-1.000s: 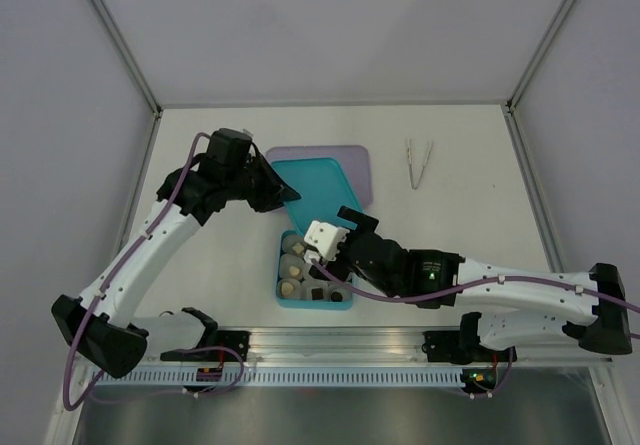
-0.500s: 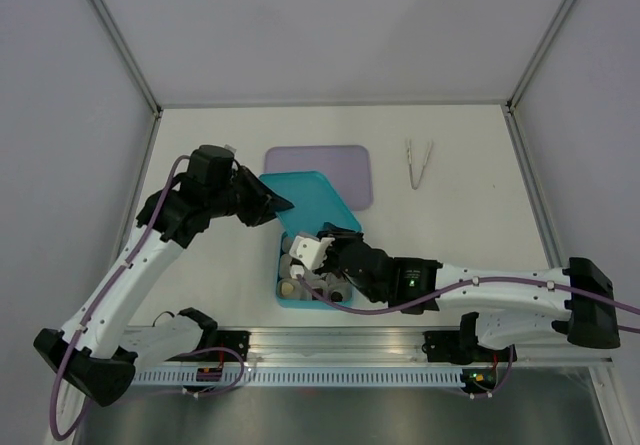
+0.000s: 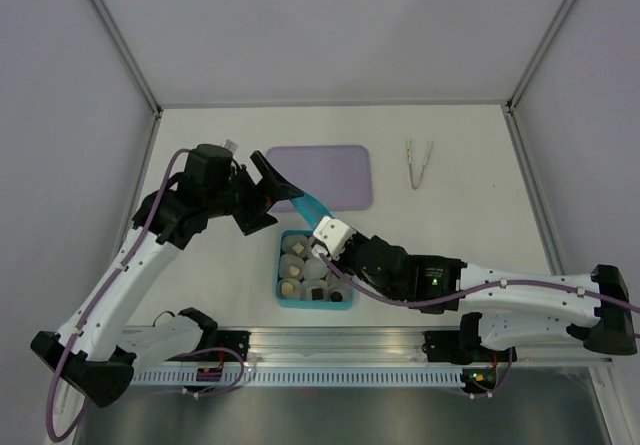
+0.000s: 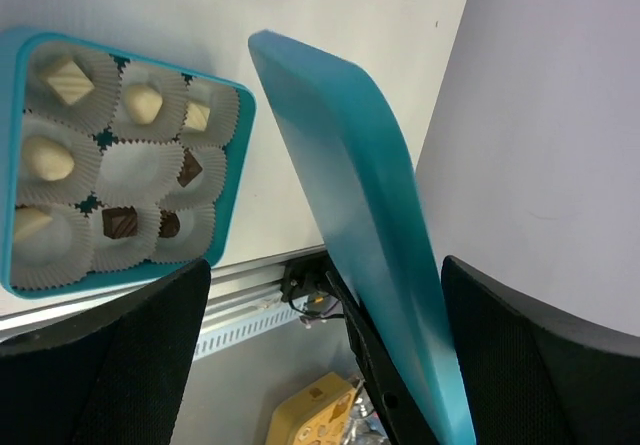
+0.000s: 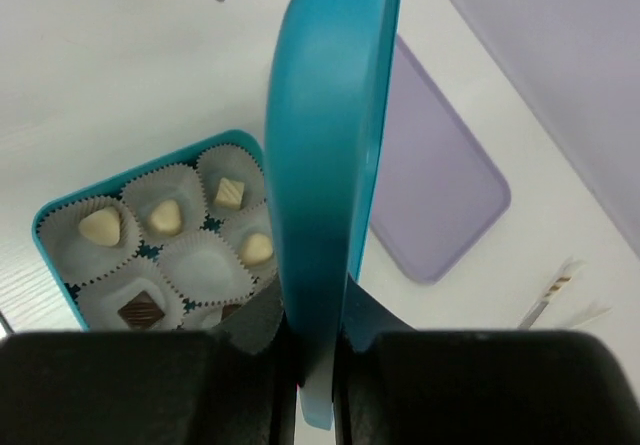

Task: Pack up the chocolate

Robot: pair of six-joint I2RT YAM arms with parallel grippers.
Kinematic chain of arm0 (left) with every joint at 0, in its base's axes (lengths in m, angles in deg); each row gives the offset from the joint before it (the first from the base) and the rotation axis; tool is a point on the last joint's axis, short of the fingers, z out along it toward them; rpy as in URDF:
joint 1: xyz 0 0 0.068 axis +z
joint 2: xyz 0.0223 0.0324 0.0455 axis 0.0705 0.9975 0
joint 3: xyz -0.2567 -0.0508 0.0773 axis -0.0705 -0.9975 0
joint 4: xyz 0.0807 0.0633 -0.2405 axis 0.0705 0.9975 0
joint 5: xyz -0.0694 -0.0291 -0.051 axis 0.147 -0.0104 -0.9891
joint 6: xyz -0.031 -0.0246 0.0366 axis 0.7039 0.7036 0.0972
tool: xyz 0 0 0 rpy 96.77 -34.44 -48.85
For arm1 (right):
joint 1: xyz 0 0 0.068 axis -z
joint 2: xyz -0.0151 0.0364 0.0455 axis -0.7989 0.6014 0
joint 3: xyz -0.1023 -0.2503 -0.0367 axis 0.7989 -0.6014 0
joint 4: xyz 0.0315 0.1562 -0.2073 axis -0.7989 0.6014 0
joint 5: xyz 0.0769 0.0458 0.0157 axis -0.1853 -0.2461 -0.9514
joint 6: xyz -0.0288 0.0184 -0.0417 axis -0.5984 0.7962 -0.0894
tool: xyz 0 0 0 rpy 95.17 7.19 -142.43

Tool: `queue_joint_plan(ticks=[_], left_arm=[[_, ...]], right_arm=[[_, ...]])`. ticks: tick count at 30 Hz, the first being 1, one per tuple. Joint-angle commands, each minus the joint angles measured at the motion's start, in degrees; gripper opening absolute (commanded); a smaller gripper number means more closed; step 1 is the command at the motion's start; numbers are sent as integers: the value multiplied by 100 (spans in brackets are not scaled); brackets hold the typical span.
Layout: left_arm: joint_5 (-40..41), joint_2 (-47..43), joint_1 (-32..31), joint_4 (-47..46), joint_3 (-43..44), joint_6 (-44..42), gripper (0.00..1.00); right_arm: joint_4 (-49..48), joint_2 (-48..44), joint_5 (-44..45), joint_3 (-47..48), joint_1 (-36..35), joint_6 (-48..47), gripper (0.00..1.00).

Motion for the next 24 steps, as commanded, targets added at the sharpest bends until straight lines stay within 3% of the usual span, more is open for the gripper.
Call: queue_joint_plan(ticks=[1, 4, 5, 9, 15, 24], left_arm=[[536, -151, -6, 172, 553, -746, 100], [1247, -292, -6, 207, 756, -967, 100], [1346, -397, -6, 207, 783, -1002, 100], [2058, -617, -6, 190, 810, -1327, 100], [2130, -469, 3, 172, 160, -1371, 100], [1919, -353, 38, 102, -772, -1354, 100]], right_arm=[[846, -263, 364, 473, 138, 1710, 0], [1453, -509, -241, 632, 699, 3012, 0], [1472, -580, -1053, 562, 971, 3371, 1], [1077, -966, -2500, 395, 2105, 4023, 0], [813, -713, -4483, 615, 2677, 4920, 0], [-1532, -37, -6825, -650, 3697, 6818, 1]])
